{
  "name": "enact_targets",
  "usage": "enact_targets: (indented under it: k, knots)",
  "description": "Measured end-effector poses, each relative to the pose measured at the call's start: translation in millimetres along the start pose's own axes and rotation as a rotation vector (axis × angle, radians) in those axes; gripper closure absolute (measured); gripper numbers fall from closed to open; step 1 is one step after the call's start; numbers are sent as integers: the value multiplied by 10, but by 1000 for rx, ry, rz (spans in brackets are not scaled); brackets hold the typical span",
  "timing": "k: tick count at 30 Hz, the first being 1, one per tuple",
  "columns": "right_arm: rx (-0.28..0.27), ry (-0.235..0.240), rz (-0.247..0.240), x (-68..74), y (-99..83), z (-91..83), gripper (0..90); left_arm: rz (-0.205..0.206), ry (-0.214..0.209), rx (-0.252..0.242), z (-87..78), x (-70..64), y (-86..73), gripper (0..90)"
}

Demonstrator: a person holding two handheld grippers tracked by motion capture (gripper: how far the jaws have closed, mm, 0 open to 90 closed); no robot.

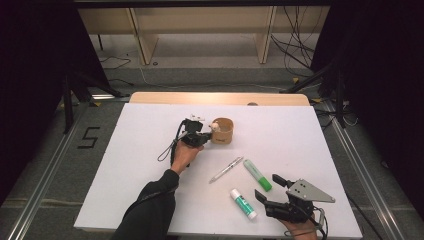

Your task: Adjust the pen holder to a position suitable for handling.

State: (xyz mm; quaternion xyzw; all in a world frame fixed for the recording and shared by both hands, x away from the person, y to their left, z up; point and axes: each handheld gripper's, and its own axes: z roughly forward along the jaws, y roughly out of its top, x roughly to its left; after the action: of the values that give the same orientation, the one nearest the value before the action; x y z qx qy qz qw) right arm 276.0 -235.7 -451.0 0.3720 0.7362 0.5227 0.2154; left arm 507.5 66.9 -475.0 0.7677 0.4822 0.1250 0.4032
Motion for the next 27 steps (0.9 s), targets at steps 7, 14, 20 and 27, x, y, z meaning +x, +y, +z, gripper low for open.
enact_targets:
  k: [7,14,20,27]
  knots:
    - [-8,-3,2,-5,2,-10,224,-25,-81,-5,-254,16,-31,579]
    - [-3,-2,-4,7,-2,-4,224,92,-156,44,-486,-180,-131,371]
    - [-3,0,-5,23,2,-1,224,177,-184,78,-627,-353,-173,280]
    - [-9,7,-15,35,5,-17,223,233,-178,146,-630,-466,-289,245]
